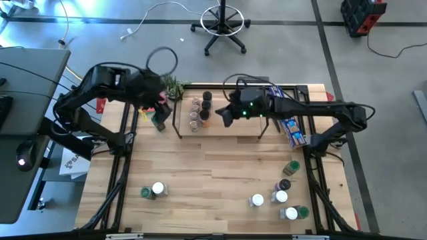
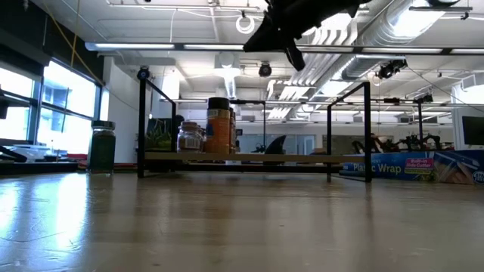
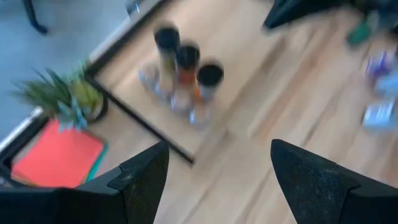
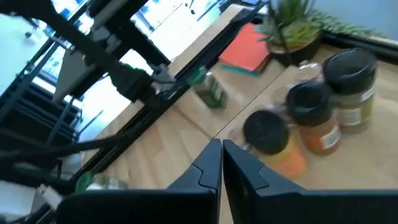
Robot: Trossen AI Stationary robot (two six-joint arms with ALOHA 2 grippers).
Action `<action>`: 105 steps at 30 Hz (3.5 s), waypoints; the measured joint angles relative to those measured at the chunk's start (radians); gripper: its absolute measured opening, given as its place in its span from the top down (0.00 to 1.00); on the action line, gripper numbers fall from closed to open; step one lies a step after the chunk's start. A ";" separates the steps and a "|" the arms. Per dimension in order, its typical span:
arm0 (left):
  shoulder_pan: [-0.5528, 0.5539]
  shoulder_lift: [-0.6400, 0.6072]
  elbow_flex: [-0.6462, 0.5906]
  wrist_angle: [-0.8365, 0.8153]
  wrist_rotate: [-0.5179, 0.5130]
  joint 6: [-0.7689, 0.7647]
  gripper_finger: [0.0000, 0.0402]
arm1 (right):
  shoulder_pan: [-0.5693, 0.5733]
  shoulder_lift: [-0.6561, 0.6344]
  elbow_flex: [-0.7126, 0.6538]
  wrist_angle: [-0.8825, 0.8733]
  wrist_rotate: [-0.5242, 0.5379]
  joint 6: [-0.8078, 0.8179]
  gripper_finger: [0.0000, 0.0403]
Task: Shelf spices
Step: Put the black seasoning bottle aligned with the other black seasoning bottles on the shelf
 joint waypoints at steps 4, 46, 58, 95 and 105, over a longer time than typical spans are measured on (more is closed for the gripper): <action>-0.058 -0.017 -0.118 0.003 0.061 -0.005 0.32 | 0.063 -0.001 0.000 0.009 0.028 0.023 0.98; -0.887 -0.186 -0.957 0.520 0.014 -0.703 0.32 | 0.264 -0.190 0.434 -0.624 0.286 -0.330 1.00; -0.832 -0.187 -0.957 0.526 -0.096 -0.700 0.32 | 0.530 -0.180 0.346 -0.997 -0.034 -0.012 0.88; -0.816 -0.187 -0.957 0.547 -0.093 -0.726 0.32 | 0.940 -0.181 -0.162 -0.974 -0.055 -0.273 0.36; -0.813 -0.187 -0.957 0.525 -0.072 -0.725 0.32 | 0.940 -0.179 -0.234 -0.887 -0.017 -0.271 0.36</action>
